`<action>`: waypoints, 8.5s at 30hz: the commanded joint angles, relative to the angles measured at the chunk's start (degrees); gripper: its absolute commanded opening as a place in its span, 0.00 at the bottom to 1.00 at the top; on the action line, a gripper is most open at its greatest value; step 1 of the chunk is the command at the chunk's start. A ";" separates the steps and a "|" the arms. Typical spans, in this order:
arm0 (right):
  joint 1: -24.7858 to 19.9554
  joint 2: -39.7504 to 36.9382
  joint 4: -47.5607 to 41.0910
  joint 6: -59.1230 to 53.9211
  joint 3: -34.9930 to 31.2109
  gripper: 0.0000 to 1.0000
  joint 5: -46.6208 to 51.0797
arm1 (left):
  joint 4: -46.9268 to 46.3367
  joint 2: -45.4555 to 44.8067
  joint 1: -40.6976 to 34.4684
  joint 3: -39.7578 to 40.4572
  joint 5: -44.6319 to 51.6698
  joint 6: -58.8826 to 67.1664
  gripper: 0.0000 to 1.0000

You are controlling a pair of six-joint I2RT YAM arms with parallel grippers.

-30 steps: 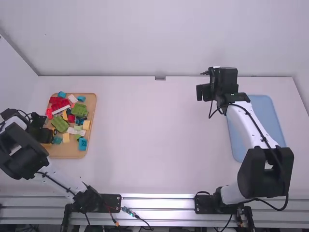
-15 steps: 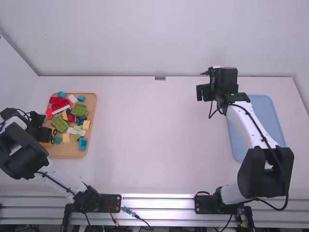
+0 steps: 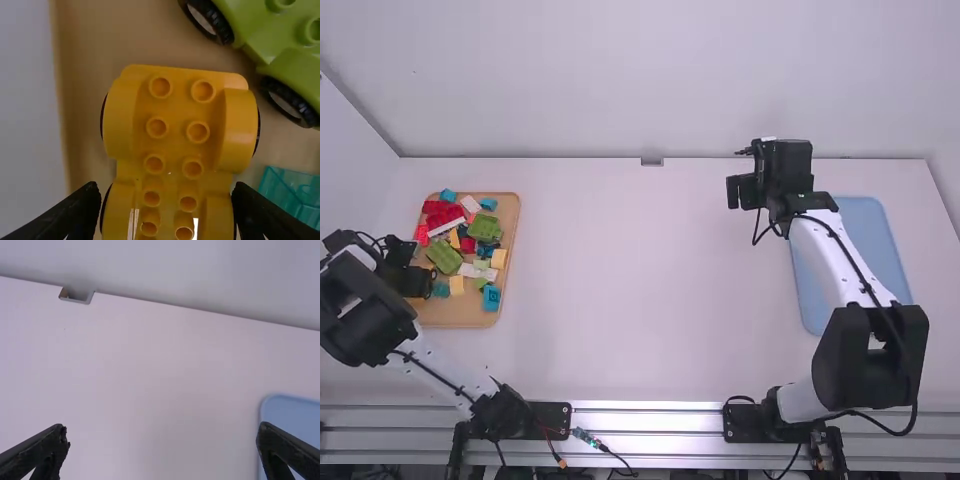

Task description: Assemble lego blocks to make yellow taxi

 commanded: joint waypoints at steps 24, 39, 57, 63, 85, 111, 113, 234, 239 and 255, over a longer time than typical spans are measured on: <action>0.22 0.20 0.02 0.24 1.33 0.99 -0.17 | -5.03 0.83 2.19 -0.46 -0.67 2.75 0.73; 0.17 0.20 -0.17 0.24 1.31 1.00 -0.15 | -3.28 2.91 2.21 -0.48 0.51 1.73 0.65; 0.17 0.20 0.24 0.24 1.33 1.00 -0.17 | -6.86 4.31 1.33 5.92 0.64 -3.08 0.56; 0.17 0.20 0.22 0.24 1.33 0.99 -0.17 | -14.23 4.31 -0.15 12.44 0.53 -4.76 0.51; 0.13 0.20 0.46 0.04 1.33 0.99 0.24 | -11.65 -7.30 -28.35 15.08 -2.68 -16.41 0.13; -3.72 -1.75 -3.50 2.21 1.33 0.99 0.22 | -6.25 -12.32 -85.90 -12.15 -5.50 2.62 0.14; -3.52 -2.01 -3.72 2.19 1.33 0.99 0.24 | -4.98 -12.32 -85.92 -13.64 -4.28 3.39 0.15; -2.10 -2.12 -2.27 1.75 1.33 0.99 -1.46 | -7.19 -12.30 -15.67 -10.36 -5.04 -42.05 0.59; -2.08 -2.12 -2.29 1.73 1.33 0.99 -1.49 | -5.73 -12.30 -15.67 -11.61 -8.93 -43.43 0.62; -2.08 -2.12 -2.16 1.75 1.33 1.00 -1.51 | 3.13 -12.30 -15.23 -17.29 -8.84 -42.69 0.59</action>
